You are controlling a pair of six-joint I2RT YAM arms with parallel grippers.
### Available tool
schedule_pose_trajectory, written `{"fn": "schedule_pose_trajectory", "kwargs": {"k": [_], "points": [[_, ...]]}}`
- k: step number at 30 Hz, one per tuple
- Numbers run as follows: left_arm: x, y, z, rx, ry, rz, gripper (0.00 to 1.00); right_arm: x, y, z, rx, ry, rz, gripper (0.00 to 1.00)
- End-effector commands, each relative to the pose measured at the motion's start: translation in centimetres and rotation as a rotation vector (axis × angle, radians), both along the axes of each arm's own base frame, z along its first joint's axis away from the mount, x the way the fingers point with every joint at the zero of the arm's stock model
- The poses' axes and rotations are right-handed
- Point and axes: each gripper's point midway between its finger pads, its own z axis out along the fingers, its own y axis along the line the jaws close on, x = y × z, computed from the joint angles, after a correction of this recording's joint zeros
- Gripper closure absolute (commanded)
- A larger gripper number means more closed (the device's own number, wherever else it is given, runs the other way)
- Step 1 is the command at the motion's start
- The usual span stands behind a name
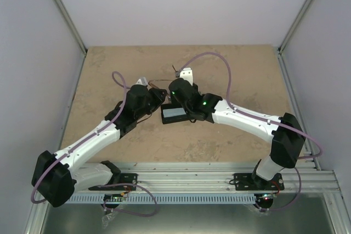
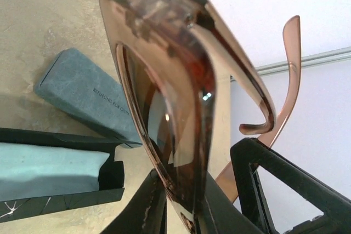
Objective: Organize the sunglasses
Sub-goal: Fold the sunglasses.
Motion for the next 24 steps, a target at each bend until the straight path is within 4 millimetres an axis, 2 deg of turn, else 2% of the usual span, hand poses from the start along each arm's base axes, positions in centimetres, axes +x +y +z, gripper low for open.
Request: {"fn": "schedule_pose_trajectory", "kwargs": {"k": [1, 4, 7, 12, 15, 17, 21, 23, 24], "points": [[0.8, 0.2, 1.5, 0.041, -0.034, 0.02, 1.0, 0.1, 1.0, 1.6, 0.035, -0.023, 0.031, 0.9], [1.0, 0.3, 1.5, 0.078, -0.035, 0.02, 1.0, -0.4, 0.9, 3.0, 0.049, -0.037, 0.064, 0.66], [1.3, 0.4, 1.9, 0.115, -0.052, 0.012, 1.0, -1.3, -0.2, 4.9, 0.059, -0.072, 0.097, 0.47], [1.7, 0.1, 1.8, 0.184, -0.089, -0.043, 1.0, -3.0, -3.7, 8.9, 0.122, -0.152, 0.118, 0.36], [1.8, -0.4, 2.0, 0.226, -0.127, -0.1, 1.0, -3.0, -4.9, 9.9, 0.147, -0.157, 0.133, 0.36], [1.7, -0.9, 2.2, 0.249, -0.151, -0.142, 1.0, -2.9, -4.6, 10.3, 0.142, -0.15, 0.165, 0.41], [1.5, -1.6, 2.7, 0.27, -0.188, -0.196, 1.0, -2.9, -2.1, 10.1, 0.113, -0.119, 0.267, 0.61], [1.4, -1.6, 3.1, 0.271, -0.201, -0.201, 1.0, -2.4, -2.1, 9.2, 0.105, -0.087, 0.235, 0.74], [1.4, -1.6, 3.2, 0.268, -0.203, -0.201, 1.0, -2.3, -2.1, 8.8, 0.106, -0.08, 0.225, 0.76]]}}
